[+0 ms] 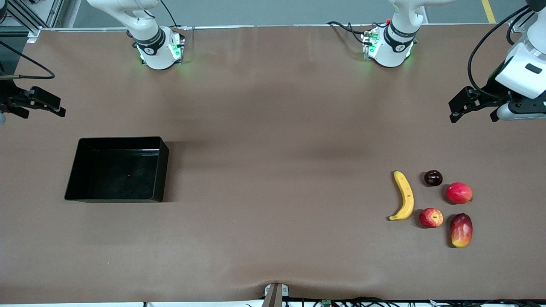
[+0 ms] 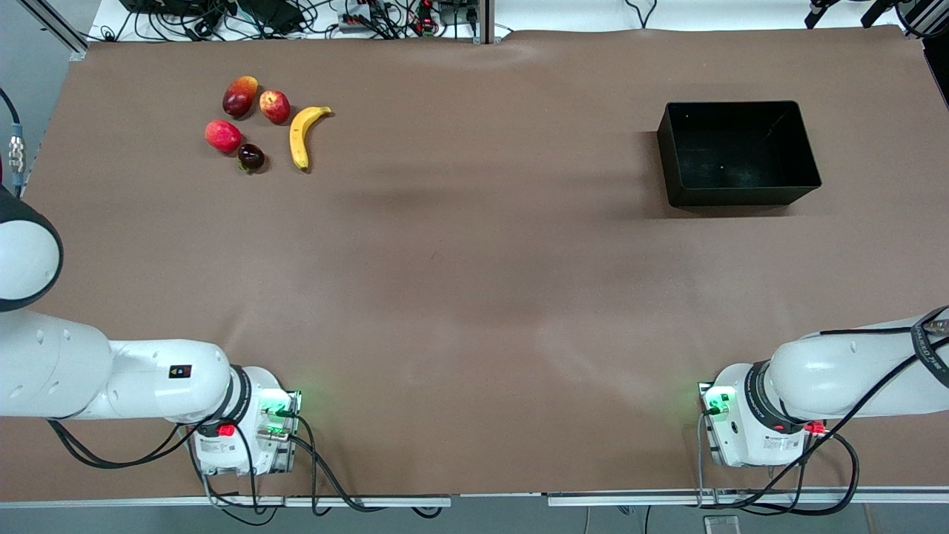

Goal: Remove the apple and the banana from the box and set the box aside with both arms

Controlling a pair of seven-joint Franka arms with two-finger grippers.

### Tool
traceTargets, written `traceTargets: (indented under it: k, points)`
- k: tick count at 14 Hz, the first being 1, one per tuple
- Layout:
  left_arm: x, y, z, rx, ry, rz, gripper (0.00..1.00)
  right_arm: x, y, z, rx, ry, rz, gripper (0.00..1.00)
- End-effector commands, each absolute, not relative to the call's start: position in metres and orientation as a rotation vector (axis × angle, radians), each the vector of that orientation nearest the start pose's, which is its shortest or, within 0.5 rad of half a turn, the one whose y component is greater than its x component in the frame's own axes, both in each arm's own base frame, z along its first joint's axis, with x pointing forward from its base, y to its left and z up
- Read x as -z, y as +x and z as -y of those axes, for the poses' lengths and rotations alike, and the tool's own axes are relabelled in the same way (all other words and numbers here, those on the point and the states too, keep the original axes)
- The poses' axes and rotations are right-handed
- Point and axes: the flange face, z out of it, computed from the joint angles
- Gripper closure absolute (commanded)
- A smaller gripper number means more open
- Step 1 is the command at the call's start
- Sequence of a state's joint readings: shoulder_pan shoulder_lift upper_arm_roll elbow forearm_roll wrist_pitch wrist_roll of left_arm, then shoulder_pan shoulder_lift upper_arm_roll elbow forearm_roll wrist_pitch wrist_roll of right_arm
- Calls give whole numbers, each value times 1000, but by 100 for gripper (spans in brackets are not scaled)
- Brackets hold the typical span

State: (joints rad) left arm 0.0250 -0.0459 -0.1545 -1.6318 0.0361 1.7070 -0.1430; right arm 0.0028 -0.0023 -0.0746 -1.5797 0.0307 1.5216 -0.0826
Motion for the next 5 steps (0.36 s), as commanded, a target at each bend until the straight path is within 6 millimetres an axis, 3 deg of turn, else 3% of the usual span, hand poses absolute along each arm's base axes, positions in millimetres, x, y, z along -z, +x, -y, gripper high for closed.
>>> traceTargets:
  k: [1, 5]
  points:
    - [-634, 551, 68, 189, -3116, 1, 0, -619, 547, 39, -93, -3089, 21, 0]
    - [-629, 556, 71, 177, -3120, -1, 0, -618, 545, 48, -113, -3087, -2, 0]
